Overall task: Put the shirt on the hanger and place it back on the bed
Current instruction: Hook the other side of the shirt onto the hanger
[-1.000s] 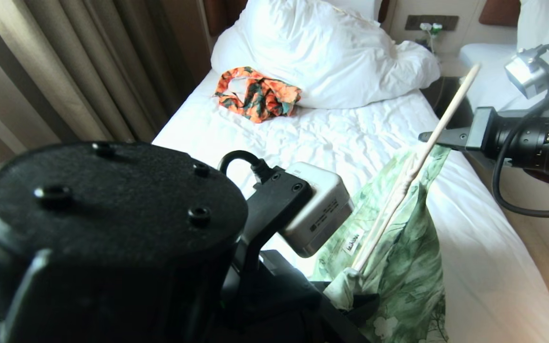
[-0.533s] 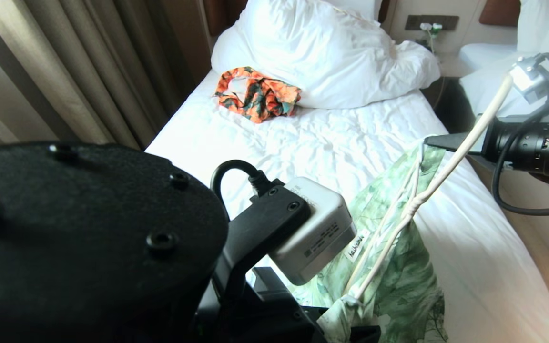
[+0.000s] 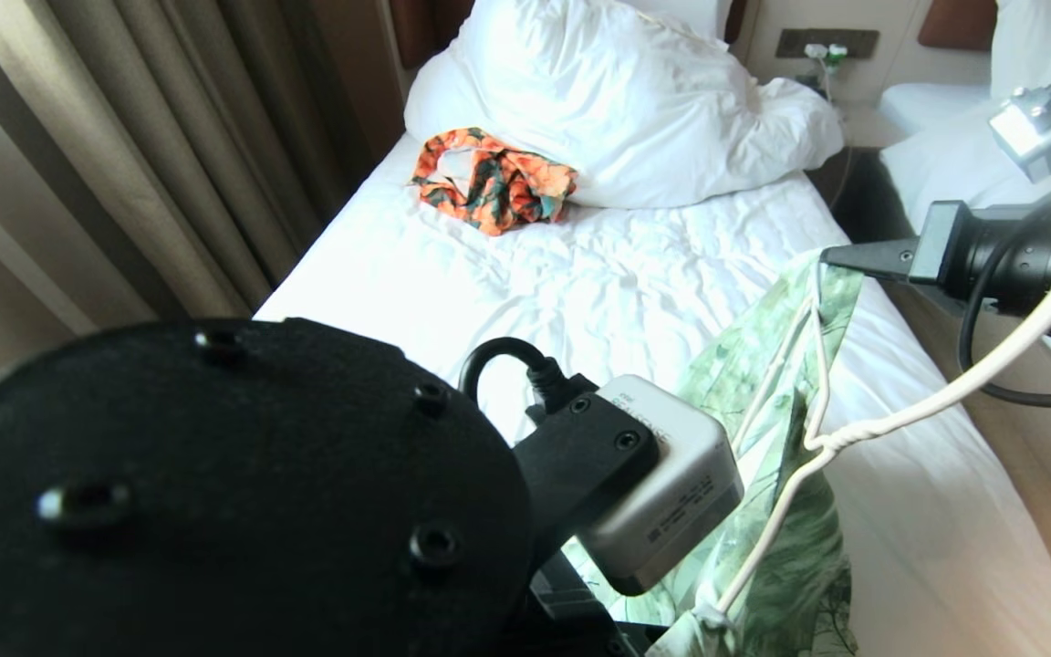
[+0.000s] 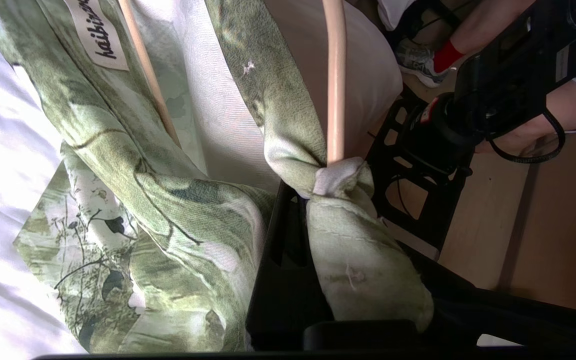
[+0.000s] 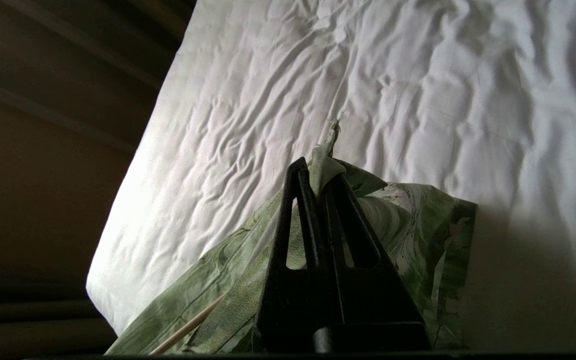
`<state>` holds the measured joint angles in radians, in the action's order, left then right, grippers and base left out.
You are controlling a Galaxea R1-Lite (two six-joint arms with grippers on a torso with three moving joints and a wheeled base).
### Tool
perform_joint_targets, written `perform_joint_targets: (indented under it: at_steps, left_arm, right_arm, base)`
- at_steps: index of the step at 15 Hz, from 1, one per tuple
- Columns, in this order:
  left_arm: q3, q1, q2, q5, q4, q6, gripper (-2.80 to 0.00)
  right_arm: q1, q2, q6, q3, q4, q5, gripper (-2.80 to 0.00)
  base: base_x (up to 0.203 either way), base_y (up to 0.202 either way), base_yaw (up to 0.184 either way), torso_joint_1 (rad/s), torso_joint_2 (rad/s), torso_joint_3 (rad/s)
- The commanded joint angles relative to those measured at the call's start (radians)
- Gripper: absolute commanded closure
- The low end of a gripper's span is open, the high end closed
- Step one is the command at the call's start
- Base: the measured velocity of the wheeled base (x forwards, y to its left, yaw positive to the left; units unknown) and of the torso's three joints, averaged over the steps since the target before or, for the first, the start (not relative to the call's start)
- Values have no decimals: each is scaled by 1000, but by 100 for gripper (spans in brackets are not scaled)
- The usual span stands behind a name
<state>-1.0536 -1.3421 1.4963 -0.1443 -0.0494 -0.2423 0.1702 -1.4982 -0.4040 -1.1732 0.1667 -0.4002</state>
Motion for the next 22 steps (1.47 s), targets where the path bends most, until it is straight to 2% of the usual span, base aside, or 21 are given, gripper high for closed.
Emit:
perform_joint_targets:
  at_steps: [1,5,12,16,19,22]
  left_arm:
    - [-3,0,21,0,3,-2,0]
    - [-10,-6,16,6,-1,-11,0]
    - [-39,-25,55,14,-2,-15,0]
    - [-63,-25,67,18,-4,-15,0]
    - [-103,-25,76,25,-46,-14,0]
    - [-140,-23,94,66,-95,-14,0]
  right_arm:
    - [2,39,-2,0,-1,-15,0]
    - [-21,43,34,12,-2,-25,0]
    - [57,68,33,4,-23,-45,0]
    - [63,88,35,10,-50,-71,0]
    - [75,98,36,10,-62,-97,0]
    - [116,104,42,9,-72,-98,0]
  base:
    - [0,0,0,0,0,0]
    - [0,0,0,0,0,0]
    - [0,0,0,0,0,0]
    - [0,0,0,0,0,0]
    - [0,0,0,0,0,0]
    - [0,0,0,0,0,0]
